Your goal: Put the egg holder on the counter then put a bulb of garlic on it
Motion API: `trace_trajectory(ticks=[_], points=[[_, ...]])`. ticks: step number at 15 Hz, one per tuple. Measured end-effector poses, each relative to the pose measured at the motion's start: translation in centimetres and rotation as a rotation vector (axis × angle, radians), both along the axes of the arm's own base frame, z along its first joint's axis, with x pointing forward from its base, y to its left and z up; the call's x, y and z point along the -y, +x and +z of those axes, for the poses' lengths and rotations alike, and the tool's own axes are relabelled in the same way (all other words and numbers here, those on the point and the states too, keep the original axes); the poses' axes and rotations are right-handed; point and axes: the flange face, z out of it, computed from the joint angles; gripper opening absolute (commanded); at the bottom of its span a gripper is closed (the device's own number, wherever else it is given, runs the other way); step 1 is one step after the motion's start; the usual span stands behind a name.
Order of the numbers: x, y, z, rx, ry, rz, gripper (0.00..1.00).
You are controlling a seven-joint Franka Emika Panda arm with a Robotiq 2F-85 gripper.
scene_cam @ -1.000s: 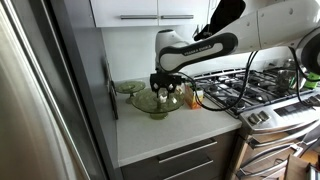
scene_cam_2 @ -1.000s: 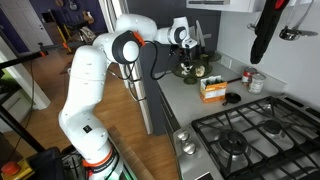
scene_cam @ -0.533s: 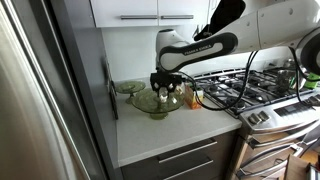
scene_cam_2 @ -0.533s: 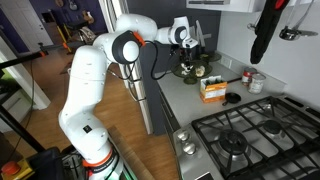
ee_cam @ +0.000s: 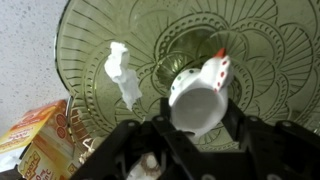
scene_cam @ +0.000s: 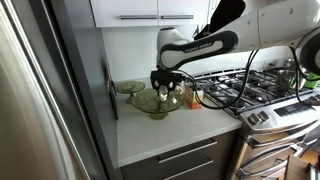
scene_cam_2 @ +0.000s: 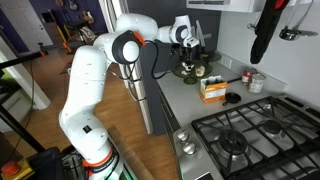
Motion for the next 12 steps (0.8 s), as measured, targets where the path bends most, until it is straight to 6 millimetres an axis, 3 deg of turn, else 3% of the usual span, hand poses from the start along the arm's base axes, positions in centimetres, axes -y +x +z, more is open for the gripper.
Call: trace_trajectory(ticks=[7, 12], points=[[2.2, -0.6, 4.4, 0.059, 0.023, -0.032, 0.29], [5.0, -3.2, 7.0, 0.073, 0.038, 0.000, 0.29]])
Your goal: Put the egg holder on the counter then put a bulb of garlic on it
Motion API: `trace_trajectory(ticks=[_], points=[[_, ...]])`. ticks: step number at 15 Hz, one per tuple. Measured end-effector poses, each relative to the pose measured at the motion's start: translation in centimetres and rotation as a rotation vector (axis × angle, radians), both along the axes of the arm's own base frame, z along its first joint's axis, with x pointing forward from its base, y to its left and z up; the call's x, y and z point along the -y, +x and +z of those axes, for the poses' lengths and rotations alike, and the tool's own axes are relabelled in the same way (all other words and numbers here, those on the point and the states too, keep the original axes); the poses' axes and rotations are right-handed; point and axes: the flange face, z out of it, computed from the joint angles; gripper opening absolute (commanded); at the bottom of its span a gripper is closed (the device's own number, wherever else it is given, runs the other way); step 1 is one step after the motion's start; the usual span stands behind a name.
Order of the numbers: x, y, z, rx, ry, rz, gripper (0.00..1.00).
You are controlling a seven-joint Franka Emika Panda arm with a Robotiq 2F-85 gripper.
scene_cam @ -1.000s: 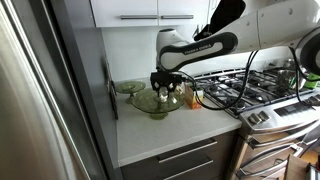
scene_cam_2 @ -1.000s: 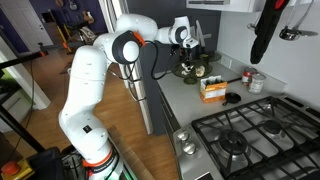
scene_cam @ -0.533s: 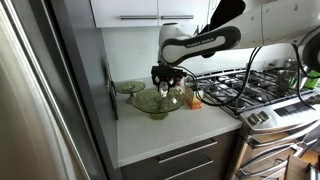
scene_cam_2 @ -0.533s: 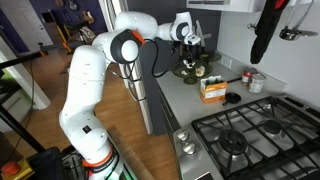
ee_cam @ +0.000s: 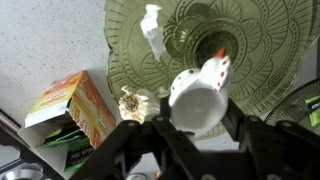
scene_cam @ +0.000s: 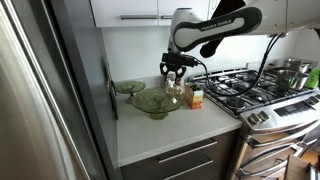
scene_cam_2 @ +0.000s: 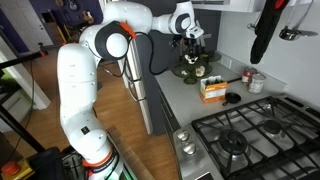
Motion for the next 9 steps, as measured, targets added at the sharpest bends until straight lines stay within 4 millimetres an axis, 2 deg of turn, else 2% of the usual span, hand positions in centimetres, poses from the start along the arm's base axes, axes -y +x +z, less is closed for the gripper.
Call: trace_trajectory(ticks=[3, 9], points=[[2.5, -2.2, -0.7, -0.035, 0.008, 0.064, 0.29], [7.1, -7.2, -3.8, -0.126, 0.053, 0.200, 0.29]])
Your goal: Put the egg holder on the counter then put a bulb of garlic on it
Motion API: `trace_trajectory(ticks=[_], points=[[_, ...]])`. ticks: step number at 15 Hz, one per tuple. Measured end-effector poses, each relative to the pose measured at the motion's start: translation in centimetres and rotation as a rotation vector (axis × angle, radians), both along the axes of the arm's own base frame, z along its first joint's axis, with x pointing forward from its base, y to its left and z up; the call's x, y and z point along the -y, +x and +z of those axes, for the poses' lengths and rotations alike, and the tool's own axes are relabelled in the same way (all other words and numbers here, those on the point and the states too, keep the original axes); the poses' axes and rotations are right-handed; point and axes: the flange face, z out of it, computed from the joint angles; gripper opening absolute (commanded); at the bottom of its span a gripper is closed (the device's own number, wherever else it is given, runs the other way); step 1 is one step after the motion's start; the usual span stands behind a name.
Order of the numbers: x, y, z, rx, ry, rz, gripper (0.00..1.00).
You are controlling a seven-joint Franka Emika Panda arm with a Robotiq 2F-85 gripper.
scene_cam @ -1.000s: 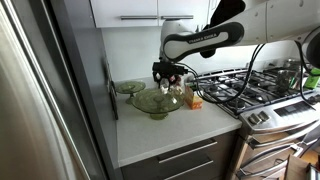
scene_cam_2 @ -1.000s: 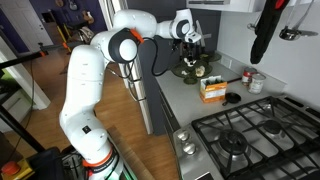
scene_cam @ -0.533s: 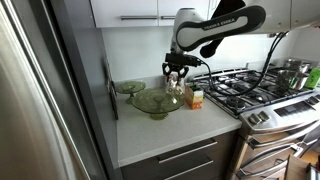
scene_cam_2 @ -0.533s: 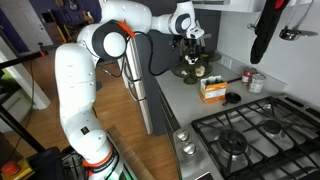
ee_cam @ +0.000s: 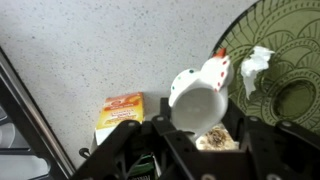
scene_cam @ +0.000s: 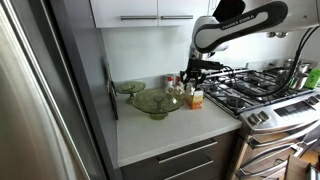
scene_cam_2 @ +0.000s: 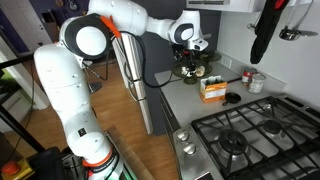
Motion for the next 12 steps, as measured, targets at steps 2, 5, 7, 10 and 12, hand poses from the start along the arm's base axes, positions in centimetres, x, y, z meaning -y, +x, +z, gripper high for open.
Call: trace_trajectory(ticks=[2, 5, 7, 10, 12], points=[[1.1, -1.4, -0.9, -0.024, -0.002, 0.020, 0.29], [1.9, -2.8, -2.9, -0.041, -0.007, 0.036, 0.29], [2.0, -3.3, -4.6, -0.023, -0.014, 0.057, 0.29], [1.9, -3.9, -7.2, 0.004, -0.028, 0.096, 0.29], [1.8, -4.4, -8.9, 0.014, -0.037, 0.115, 0.29]])
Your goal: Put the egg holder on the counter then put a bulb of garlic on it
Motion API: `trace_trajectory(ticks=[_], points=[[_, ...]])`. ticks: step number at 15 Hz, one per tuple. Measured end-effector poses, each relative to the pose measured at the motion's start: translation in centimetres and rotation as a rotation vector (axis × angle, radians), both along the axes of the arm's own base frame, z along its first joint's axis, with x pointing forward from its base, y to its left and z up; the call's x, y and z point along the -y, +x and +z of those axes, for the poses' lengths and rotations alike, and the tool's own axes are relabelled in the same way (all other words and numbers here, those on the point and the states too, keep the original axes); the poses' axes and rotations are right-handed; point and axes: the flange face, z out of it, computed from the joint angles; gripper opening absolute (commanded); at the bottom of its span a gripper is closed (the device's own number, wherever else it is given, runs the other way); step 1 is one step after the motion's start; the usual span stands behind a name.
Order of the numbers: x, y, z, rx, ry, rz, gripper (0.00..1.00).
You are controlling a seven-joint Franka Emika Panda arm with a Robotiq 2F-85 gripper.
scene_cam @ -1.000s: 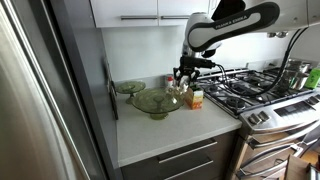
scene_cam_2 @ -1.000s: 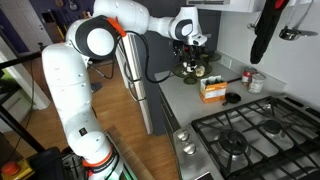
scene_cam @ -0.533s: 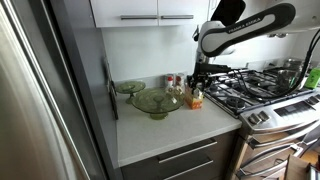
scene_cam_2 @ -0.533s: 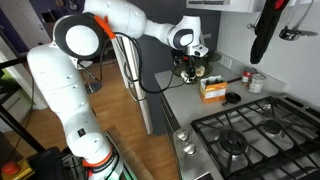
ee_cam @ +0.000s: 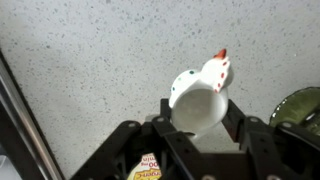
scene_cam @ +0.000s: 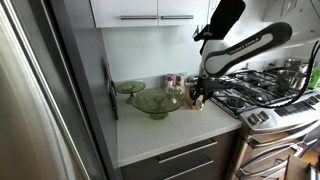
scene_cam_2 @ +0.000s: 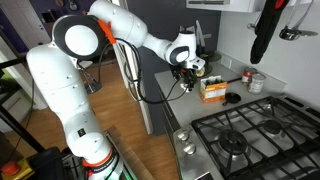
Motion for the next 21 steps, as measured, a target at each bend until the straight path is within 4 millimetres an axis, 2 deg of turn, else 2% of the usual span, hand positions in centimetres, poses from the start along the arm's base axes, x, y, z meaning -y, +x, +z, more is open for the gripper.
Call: trace_trajectory(ticks=[6, 12, 13, 14, 17, 21], points=[[-0.2, -1.2, -3.9, -0.010, -0.004, 0.019, 0.29], [-0.7, -1.7, -6.6, -0.008, -0.009, 0.022, 0.29], [-0.6, -1.8, -6.9, -0.006, -0.009, 0.022, 0.79], [-0.6, -1.7, -6.9, -0.003, -0.010, 0.021, 0.81], [-0.6, -1.7, -6.9, 0.000, -0.011, 0.022, 0.99], [-0.6, -1.7, -5.4, 0.023, -0.025, 0.033, 1.00]])
